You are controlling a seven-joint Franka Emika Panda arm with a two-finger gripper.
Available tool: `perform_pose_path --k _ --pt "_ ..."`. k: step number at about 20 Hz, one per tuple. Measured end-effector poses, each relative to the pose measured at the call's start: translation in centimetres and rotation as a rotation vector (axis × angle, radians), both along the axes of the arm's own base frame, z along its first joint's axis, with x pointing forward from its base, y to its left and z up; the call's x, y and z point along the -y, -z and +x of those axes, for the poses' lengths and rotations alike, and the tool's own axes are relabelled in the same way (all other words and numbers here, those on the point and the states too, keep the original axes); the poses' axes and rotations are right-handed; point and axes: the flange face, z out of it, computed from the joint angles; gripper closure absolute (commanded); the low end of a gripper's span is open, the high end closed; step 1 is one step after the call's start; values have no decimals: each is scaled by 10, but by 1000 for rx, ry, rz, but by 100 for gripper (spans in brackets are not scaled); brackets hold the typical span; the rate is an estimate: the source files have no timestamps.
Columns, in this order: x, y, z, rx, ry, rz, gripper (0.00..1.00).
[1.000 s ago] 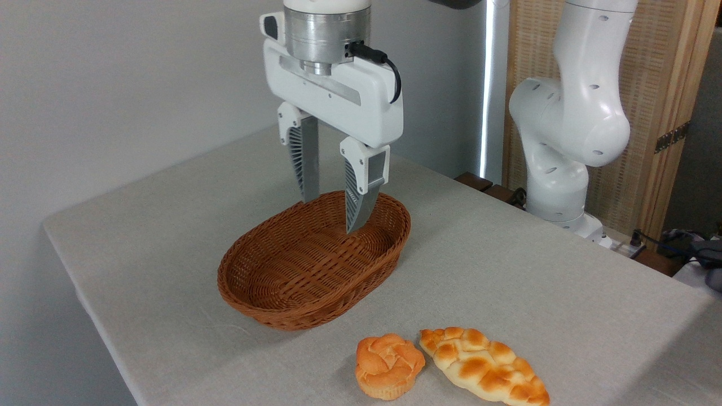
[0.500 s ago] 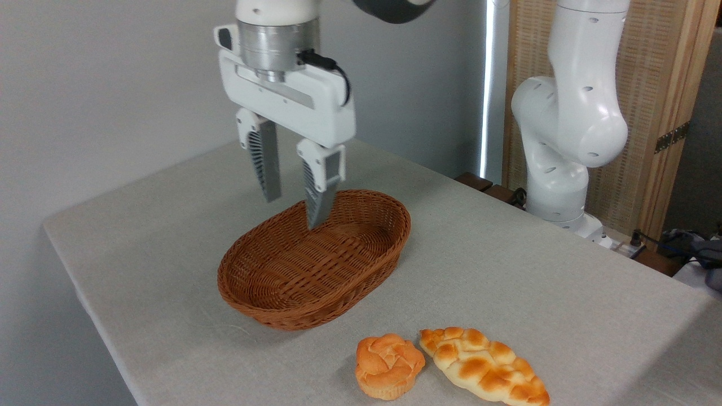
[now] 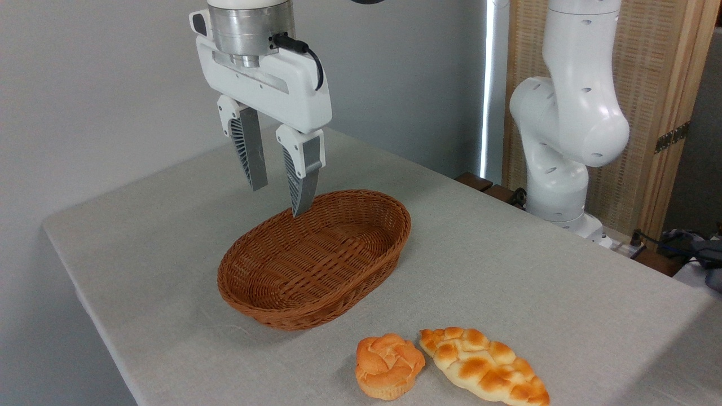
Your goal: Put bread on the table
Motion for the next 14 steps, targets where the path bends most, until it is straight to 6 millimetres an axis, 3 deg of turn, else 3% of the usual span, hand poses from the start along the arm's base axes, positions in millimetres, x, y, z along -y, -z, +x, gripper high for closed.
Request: perform_pose_path --k 14 --pt "-4 7 4 -8 28 8 0"
